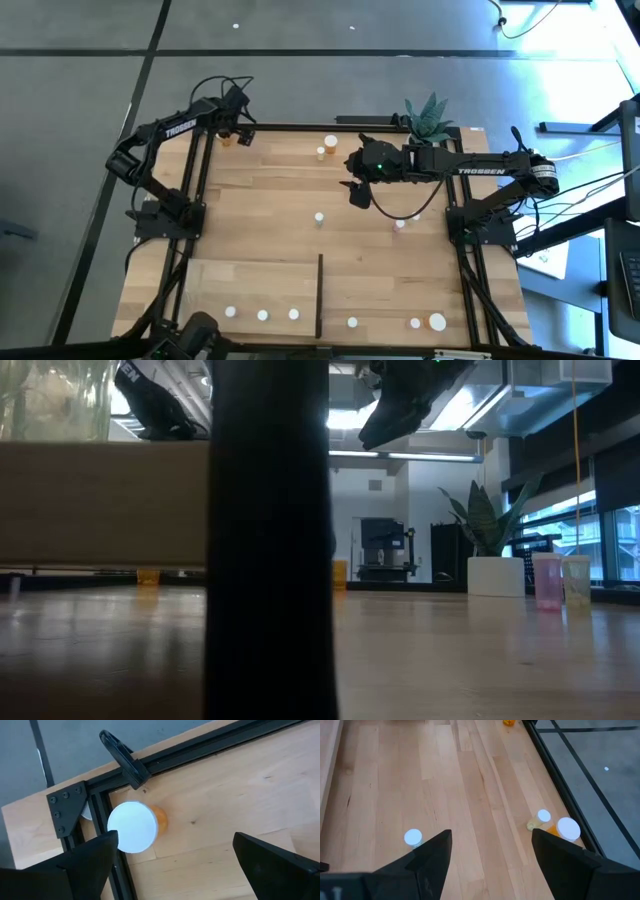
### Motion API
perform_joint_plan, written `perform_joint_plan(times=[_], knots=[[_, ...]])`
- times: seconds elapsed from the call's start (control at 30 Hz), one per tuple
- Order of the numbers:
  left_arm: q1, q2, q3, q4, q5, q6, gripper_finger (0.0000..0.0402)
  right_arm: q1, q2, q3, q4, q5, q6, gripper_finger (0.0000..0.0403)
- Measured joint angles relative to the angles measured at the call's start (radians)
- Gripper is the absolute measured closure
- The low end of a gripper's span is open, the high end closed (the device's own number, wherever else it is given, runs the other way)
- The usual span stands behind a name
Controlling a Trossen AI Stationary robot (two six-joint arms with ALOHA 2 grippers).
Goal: Pick and place medicine bottles onto shelf by color
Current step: Put the top left orange pill bottle on the shelf
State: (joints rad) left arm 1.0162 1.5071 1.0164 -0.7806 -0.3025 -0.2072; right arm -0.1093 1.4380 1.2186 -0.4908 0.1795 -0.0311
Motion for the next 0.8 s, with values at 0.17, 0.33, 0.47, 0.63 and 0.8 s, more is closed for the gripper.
perform_joint_plan(times=[0.17,0.33,0.47,0.63,0.8], knots=[[0.0,0.036,0.0,-0.018,0.023,0.03,0.0013,0.0,0.0,0.0,0.0,0.0,0.0,0.0125],[-0.001,0.058,0.0,-0.008,0.021,0.043,0.0013,0.0,0.0,0.0,0.0,0.0,0.0,0.0125],[0.0,0.058,0.0,0.003,0.01,0.032,0.0013,0.0,0.0,0.0,0.0,0.0,0.0,0.0125],[0.0,0.058,0.0,0.013,-0.004,0.005,0.0013,0.0,0.0,0.0,0.0,0.0,0.0,0.0125],[-0.003,0.058,0.0,0.018,-0.026,-0.005,0.0013,0.0,0.0,0.0,0.0,0.0,0.0,0.0125]])
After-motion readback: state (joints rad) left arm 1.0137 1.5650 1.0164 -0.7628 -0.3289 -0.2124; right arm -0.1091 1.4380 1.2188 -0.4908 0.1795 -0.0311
